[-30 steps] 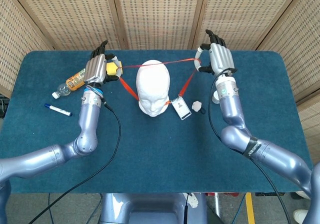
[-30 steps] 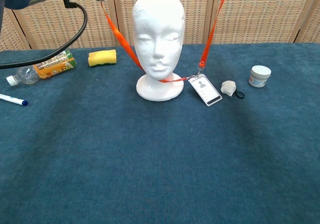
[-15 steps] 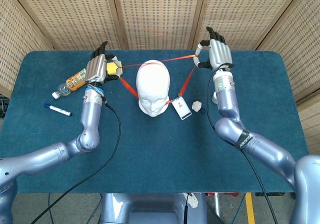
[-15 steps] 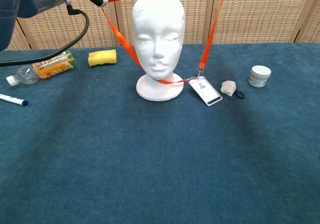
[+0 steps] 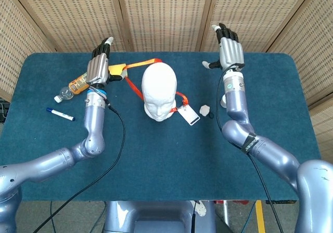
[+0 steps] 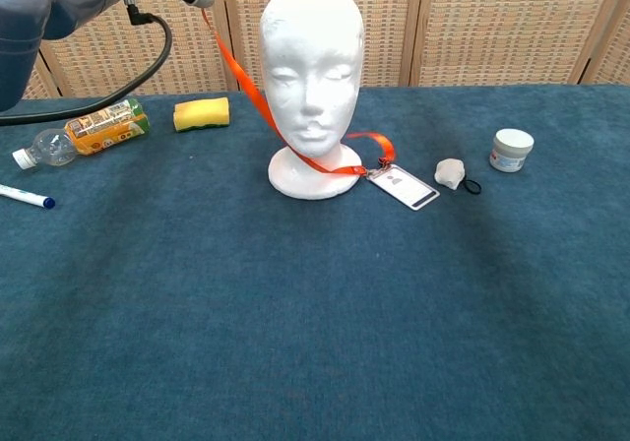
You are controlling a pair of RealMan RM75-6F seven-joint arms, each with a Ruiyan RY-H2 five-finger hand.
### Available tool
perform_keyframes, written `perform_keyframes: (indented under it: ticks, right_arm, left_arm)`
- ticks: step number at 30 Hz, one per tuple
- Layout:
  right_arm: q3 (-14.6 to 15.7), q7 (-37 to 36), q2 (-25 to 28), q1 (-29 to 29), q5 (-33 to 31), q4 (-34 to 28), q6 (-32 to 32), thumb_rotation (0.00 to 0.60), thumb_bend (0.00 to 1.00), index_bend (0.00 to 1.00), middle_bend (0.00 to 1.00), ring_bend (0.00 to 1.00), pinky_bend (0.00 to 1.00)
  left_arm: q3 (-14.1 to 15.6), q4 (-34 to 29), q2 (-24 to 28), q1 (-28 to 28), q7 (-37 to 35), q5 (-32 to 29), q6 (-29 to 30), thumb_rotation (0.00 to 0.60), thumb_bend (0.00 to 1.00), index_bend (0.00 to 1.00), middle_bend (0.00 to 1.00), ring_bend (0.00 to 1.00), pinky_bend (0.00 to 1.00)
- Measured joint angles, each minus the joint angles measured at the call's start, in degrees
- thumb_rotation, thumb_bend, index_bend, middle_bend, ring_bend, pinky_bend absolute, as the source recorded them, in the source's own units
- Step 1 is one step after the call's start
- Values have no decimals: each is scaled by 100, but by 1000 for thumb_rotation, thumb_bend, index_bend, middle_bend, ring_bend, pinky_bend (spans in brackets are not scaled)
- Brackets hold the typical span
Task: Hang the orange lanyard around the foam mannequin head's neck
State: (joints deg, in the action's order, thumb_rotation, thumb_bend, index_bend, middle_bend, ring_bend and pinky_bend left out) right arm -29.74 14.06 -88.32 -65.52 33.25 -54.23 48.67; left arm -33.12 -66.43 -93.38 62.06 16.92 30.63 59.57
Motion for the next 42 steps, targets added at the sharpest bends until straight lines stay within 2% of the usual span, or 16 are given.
perform_keyframes:
  ticks: [2,4,11,16,24,25,26,27,28,30,33,36,37,40,42]
  right_arm:
    - [-2,20,-38,11,-26,47,31,600,0,92,8,0,0]
    - [-6,33,-68,25,-55,89,39,600,0,92,8,0,0]
    - [-22,-30,-86,100,-9,136,21,600,0,89,8,0,0]
    - [-29,-55,-25,166,52,7,78,600,0,89,8,0,0]
    - [55,-70,355,544,270,-710,391,600,5,89,8,0,0]
    - [70,-80,418,612,295,-827,427,600,30,89,8,0,0]
    - [91,-106,507,711,331,-994,471,600,100,89,8,0,0]
    - [107,-134,579,791,361,-1128,502,600,227,94,8,0,0]
    - [124,-167,655,876,394,-1268,533,600,289,98,8,0,0]
    - [178,-255,843,1090,485,-1607,602,600,527,112,7,0,0]
    - [306,-391,1137,1436,688,-2116,707,600,794,114,6,0,0]
    - [528,-497,1461,1819,982,-2625,816,600,945,114,9,0,0]
    - [610,-525,1558,1937,1087,-2773,852,600,969,114,14,0,0]
    - [939,-585,1857,2308,1449,-3198,955,600,1000,114,81,0,1]
    - [1173,-572,2004,2509,1680,-3375,1033,600,1000,114,181,42,45]
  left_arm:
    - [3,16,6,4,20,7,2,600,72,0,0,0,0]
    - [26,58,12,11,81,24,12,600,8,0,0,0,0]
    - [216,44,221,-34,511,-49,-169,600,0,0,0,0,0]
    - [294,-170,447,-208,396,14,-366,600,0,0,0,0,0]
    - [621,-730,936,-796,-222,1030,-285,600,20,0,0,0,0]
    - [680,-832,1034,-908,-321,1163,-268,600,45,0,0,0,0]
    - [741,-933,1138,-1022,-414,1287,-255,600,77,0,0,0,0]
    - [825,-1068,1282,-1171,-526,1435,-237,600,94,0,0,0,0]
    - [888,-1170,1390,-1281,-606,1533,-225,600,118,0,0,0,0]
    - [1032,-1391,1626,-1516,-769,1725,-198,600,138,0,0,0,0]
    - [1219,-1699,1945,-1816,-894,1949,-133,600,135,0,0,0,0]
    - [1376,-2033,2242,-2106,-954,2119,22,600,119,0,0,0,0]
    - [1419,-2144,2330,-2197,-963,2171,93,600,112,0,0,0,0]
    - [1560,-2538,2628,-2512,-966,2328,394,600,98,0,0,0,0]
    - [1656,-2811,2822,-2740,-960,2427,645,600,98,0,0,0,0]
